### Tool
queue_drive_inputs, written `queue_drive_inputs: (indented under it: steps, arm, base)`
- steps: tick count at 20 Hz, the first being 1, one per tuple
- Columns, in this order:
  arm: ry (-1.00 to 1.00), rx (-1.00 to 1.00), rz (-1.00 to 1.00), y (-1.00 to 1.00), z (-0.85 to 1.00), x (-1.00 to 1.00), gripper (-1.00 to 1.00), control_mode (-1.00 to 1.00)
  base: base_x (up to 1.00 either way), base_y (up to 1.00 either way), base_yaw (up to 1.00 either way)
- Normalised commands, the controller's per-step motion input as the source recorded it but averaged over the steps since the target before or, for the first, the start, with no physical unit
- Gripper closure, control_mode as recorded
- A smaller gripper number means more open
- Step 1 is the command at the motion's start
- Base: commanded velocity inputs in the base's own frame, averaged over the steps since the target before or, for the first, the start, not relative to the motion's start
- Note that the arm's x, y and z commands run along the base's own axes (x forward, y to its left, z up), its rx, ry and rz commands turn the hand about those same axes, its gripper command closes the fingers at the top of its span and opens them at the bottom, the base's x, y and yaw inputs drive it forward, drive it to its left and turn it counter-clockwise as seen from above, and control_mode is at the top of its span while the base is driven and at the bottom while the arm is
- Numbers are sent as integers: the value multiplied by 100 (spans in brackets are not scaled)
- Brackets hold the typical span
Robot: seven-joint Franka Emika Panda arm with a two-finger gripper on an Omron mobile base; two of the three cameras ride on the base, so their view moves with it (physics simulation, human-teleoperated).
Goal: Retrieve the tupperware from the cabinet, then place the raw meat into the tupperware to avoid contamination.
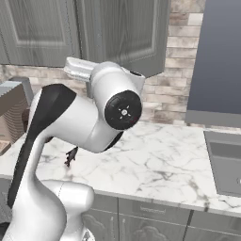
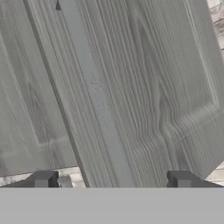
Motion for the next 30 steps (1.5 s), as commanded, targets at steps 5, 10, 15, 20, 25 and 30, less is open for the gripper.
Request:
queue_drive_inputs:
  steps: [5, 10, 15, 20, 25, 30]
  arm:
    - [0, -6, 25, 0, 0, -65, -100, -100]
    - [-4, -17, 16, 12, -2, -79, -100, -100]
    - [-1, -34, 14, 36, -32, -75, -100, -100]
    - [0, -35, 14, 36, -48, -74, -100, -100]
    - [0, -32, 16, 43, -42, -66, -100, -100]
    - [-1, -34, 18, 61, -38, -50, -100, -100]
  base:
    - [0, 0, 0]
    - [0, 0, 0]
    - [0, 0, 0]
    - [0, 0, 0]
    - [0, 0, 0]
    - [0, 0, 0]
